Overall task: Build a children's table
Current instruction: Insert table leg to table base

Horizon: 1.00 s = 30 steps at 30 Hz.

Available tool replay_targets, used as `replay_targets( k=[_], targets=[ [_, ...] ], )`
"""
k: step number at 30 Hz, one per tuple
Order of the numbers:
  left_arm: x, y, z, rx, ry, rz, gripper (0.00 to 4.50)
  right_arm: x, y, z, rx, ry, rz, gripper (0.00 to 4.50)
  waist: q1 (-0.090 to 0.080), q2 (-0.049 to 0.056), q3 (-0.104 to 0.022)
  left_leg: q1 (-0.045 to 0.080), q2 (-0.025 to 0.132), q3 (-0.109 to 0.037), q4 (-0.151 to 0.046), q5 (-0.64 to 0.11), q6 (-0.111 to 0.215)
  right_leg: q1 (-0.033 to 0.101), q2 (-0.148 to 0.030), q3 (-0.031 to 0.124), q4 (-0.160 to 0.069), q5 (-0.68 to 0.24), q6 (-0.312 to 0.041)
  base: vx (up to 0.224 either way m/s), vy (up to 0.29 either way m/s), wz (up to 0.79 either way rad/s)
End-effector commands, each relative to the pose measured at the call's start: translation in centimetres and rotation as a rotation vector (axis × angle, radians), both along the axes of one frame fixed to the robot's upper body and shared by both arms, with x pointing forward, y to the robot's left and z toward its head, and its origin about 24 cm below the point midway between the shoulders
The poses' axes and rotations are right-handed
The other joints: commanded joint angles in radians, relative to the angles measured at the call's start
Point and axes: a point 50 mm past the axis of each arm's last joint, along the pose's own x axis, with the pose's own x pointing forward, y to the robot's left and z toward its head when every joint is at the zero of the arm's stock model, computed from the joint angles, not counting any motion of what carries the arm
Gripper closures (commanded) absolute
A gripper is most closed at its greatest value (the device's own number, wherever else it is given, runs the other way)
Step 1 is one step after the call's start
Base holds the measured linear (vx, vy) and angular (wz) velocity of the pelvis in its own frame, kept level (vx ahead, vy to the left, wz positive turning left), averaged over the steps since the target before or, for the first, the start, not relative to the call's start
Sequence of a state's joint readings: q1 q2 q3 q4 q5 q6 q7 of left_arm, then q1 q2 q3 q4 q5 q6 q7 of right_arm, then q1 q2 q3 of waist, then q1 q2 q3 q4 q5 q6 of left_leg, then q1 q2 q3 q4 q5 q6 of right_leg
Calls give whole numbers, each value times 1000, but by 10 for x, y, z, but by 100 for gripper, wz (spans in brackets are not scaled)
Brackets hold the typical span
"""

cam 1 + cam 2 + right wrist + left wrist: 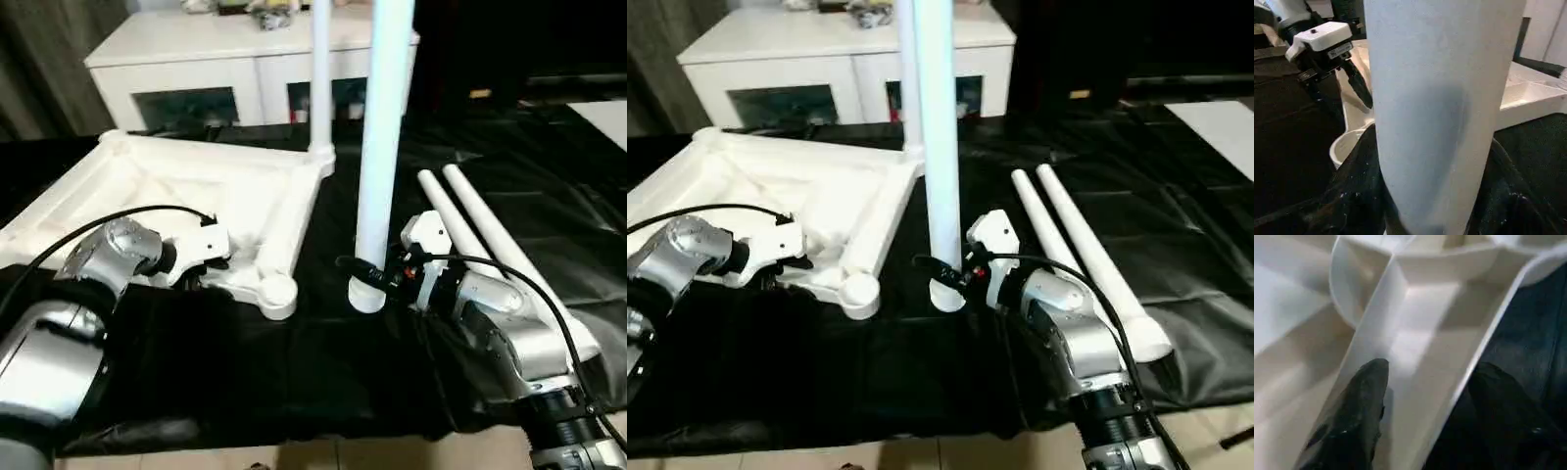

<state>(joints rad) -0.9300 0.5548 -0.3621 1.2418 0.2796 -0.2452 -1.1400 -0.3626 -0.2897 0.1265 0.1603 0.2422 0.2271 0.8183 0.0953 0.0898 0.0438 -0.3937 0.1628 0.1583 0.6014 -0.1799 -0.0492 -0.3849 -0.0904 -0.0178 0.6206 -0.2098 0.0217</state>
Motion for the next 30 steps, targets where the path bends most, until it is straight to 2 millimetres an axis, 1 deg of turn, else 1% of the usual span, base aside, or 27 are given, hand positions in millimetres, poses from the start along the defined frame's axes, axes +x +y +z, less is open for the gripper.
replay_targets(
  k=[1, 2, 3, 4, 5, 6, 7, 9, 10, 12, 13, 14, 15, 16, 17, 18, 19, 20, 21, 22, 23, 24, 25, 27, 28, 29, 30],
  targets=[
    [1, 3, 3, 29, 9, 4, 187, 0, 1, 6, 3, -36, 17, 266, 2, 12, -74, 33, 48, -14, -77, -263, -2, 41, -51, 14, -50, 95, -310, 0, 0, 0],
    [1, 3, 2, 32, 11, 6, 194, 0, 1, 6, 3, -37, 17, 266, 2, 17, -73, 33, 49, -14, -77, -267, -4, 40, -52, 14, -50, 84, -309, 0, 0, 0],
    [2, 3, 2, 31, 11, 15, 201, 0, 0, 6, 3, -38, 15, 266, 1, 14, -72, 32, 49, -13, -79, -274, -7, 41, -53, 15, -52, 64, -307, 0, 0, 0],
    [2, 4, 2, 28, 12, 32, 210, 0, 0, 7, 4, -38, 13, 266, 1, 17, -71, 32, 50, -14, -80, -278, -9, 39, -53, 16, -53, 52, -306, 0, 0, 0],
    [2, 4, 2, 27, 12, 34, 222, 0, 0, 7, 4, -39, 13, 266, 1, 16, -70, 31, 50, -14, -80, -279, -10, 40, -53, 16, -53, 48, -306, 0, 0, 0],
    [2, 4, 2, 23, 11, 46, 222, 0, 0, 7, 3, -39, 13, 266, 1, 16, -70, 32, 50, -13, -80, -282, -11, 39, -54, 17, -54, 42, -306, 0, 0, 0],
    [1, 5, -1, 11, 29, 78, 232, -1, 0, 6, -5, -40, 13, 266, 1, 18, -69, 31, 50, -12, -80, -282, -11, 38, -54, 17, -55, 31, -306, 0, 0, 0],
    [0, 6, -4, 16, 38, 78, 245, -1, 0, 5, -9, -42, 14, 266, 0, 18, -68, 30, 50, -13, -81, -283, -12, 39, -54, 18, -57, 21, -303, 0, 0, 0],
    [-2, 6, -8, 31, 52, 75, 245, -1, 1, 5, -7, -42, 15, 266, 0, 19, -68, 30, 50, -13, -81, -284, -12, 39, -54, 18, -57, 18, -303, 0, 0, 0],
    [-4, 7, -12, 35, 64, 79, 267, -1, 1, 5, -7, -43, 16, 266, -2, 20, -69, 30, 51, -13, -82, -280, -12, 39, -54, 17, -57, 29, -300, 0, 0, 0],
    [-4, 7, -12, 34, 66, 80, 267, -1, 1, 5, -7, -43, 16, 266, -2, 20, -68, 30, 51, -13, -82, -280, -11, 39, -54, 18, -57, 34, -301, 0, 0, 0],
    [-5, 6, -15, 16, 81, 93, 277, -1, 1, 5, -7, -43, 15, 266, -2, 20, -69, 30, 51, -13, -82, -280, -11, 39, -54, 17, -57, 33, -302, 0, 0, 0],
    [-6, 4, -18, -36, 104, 133, 297, -1, 1, 5, -9, -43, 14, 266, -3, 21, -69, 30, 51, -13, -82, -280, -11, 39, -53, 17, -57, 40, -304, 0, 0, 0],
    [-6, 2, -19, -62, 117, 156, 304, -1, 1, 4, -10, -43, 13, 266, -3, 26, -69, 30, 50, -12, -82, -278, -12, 39, -54, 17, -55, 45, -307, 0, 0, 0],
    [-7, 1, -22, -94, 141, 187, 310, -1, 1, 4, -11, -43, 12, 266, -3, 21, -69, 30, 50, -12, -81, -272, -6, 39, -54, 16, -56, 51, -310, 0, 0, 0],
    [-8, 1, -23, -103, 155, 198, 310, -1, 1, 4, -11, -43, 11, 266, -2, 23, -70, 31, 49, -10, -80, -271, -5, 39, -54, 17, -55, 51, -311, 0, 0, 0],
    [-9, 1, -24, -104, 159, 199, 323, -1, 1, 4, -11, -43, 10, 266, -2, 21, -70, 27, 50, -9, -79, -250, 11, 40, -55, 17, -56, 61, -313, 0, 0, 0],
    [-13, 2, -30, -115, 193, 210, 323, -2, 2, 3, -11, -42, 7, 266, -1, 25, -70, 28, 49, -9, -78, -246, 14, 39, -55, 17, -55, 62, -312, 0, 0, 0],
    [-15, 2, -33, -125, 208, 218, 328, -2, 1, 3, -10, -41, 2, 266, -2, 24, -70, 27, 50, -9, -79, -244, 23, 40, -56, 17, -58, 55, -310, 0, 0, 0],
    [-18, 3, -37, -133, 220, 233, 338, -2, 1, 3, -10, -40, -4, 266, -6, 23, -70, 23, 49, -9, -80, -237, 29, 42, -56, 16, -58, 45, -304, 0, 0, 0],
    [-20, 3, -41, -139, 228, 246, 344, -2, 1, 2, -7, -38, -9, 266, -7, 26, -70, 23, 49, -9, -81, -242, 33, 41, -55, 16, -60, 24, -298, 0, 0, 0],
    [-20, 3, -41, -139, 228, 246, 347, -2, 1, 2, -7, -38, -9, 266, -7, 26, -70, 23, 49, -9, -81, -242, 33, 41, -55, 16, -60, 24, -298, 0, 0, 0],
    [-24, 4, -48, -153, 250, 270, 351, -1, 0, 2, -5, -33, -23, 266, -10, 26, -69, 27, 49, -7, -81, -258, 34, 39, -56, 18, -66, -21, -290, 0, 0, 0],
    [-28, 2, -53, -180, 263, 288, 359, 0, -2, 1, -5, -29, -38, 266, -11, 26, -66, 27, 50, -7, -85, -274, 31, 37, -57, 19, -72, -79, -280, 0, 0, 0],
    [-30, -2, -60, -225, 261, 329, 363, 3, -4, 1, -5, -23, -72, 266, -13, 20, -65, 27, 50, -6, -87, -276, 31, 38, -57, 21, -74, -104, -276, 0, 0, 0],
    [-30, -2, -60, -225, 261, 329, 367, 3, -4, 1, -5, -23, -72, 266, -13, 23, -66, 28, 51, -6, -87, -272, 31, 37, -58, 21, -75, -114, -273, 0, 0, 0],
    [-31, -3, -62, -238, 259, 340, 367, 4, -5, 1, -3, -21, -84, 266, -13, 23, -64, 28, 50, -5, -87, -278, 32, 33, -57, 21, -77, -135, -268, 0, 0, 0]
  ],
)
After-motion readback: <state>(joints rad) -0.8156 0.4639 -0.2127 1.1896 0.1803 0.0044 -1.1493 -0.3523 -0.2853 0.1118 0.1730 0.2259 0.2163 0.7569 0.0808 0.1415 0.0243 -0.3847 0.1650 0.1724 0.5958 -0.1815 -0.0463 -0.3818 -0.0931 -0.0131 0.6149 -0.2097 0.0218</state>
